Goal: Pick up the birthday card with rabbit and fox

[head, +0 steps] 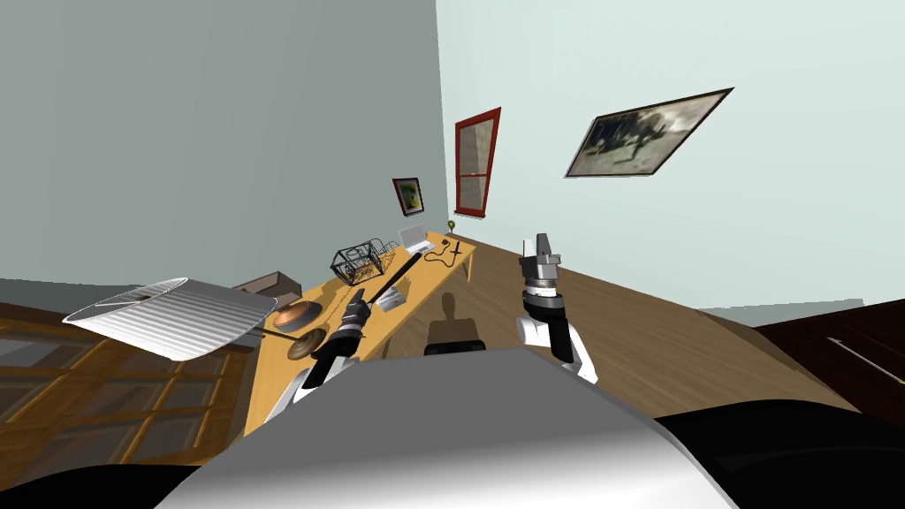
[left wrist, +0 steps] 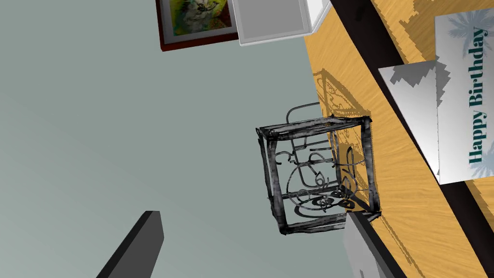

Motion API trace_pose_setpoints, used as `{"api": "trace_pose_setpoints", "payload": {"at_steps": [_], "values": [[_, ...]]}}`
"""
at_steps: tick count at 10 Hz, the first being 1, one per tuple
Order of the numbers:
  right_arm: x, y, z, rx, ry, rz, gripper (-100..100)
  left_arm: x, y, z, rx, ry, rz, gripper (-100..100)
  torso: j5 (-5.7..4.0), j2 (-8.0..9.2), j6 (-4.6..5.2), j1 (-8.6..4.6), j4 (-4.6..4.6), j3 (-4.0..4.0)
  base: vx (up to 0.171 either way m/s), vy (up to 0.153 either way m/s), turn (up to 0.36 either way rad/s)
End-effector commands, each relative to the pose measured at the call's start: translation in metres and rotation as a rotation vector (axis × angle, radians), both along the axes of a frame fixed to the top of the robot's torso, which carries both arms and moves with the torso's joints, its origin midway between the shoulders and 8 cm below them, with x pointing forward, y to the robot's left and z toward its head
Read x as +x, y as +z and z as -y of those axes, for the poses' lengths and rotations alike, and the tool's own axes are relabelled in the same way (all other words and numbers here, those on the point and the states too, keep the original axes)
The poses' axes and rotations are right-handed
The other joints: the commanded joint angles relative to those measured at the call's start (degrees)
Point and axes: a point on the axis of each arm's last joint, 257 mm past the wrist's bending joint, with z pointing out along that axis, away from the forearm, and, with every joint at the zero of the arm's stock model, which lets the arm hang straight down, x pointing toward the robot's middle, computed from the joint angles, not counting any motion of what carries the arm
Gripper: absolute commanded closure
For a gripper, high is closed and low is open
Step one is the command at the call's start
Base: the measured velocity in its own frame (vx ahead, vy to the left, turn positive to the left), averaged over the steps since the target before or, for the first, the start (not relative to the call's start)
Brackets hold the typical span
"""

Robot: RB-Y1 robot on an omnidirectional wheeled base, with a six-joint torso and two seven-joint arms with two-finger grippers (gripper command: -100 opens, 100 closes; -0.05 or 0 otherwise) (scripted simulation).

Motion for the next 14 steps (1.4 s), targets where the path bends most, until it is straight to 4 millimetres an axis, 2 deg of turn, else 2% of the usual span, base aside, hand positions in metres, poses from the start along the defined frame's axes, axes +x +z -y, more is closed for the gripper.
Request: {"api": "trace_pose_setpoints", "payload": {"at_steps": [1,7,14], "values": [[0.0,0.0,0.0,0.0,0.0,0.0,0,-0.005,-0.016,-0.011,-0.01,0.028,-0.047,-100,0.0,0.0,0.0,0.0,0.0,0.0,0.053,-0.07,0.04],[0.0,0.0,0.0,0.0,0.0,0.0,0,-0.029,-0.076,-0.063,-0.068,0.155,-0.225,-100,-0.01,-0.18,0.01,-0.06,-0.04,-0.11,0.096,-0.095,0.037],[0.0,0.0,0.0,0.0,0.0,0.0,0,-0.051,-0.131,-0.103,-0.151,0.268,-0.389,-100,0.02,-0.13,0.0,0.1,-0.03,-0.08,0.084,-0.071,-0.01]]}}
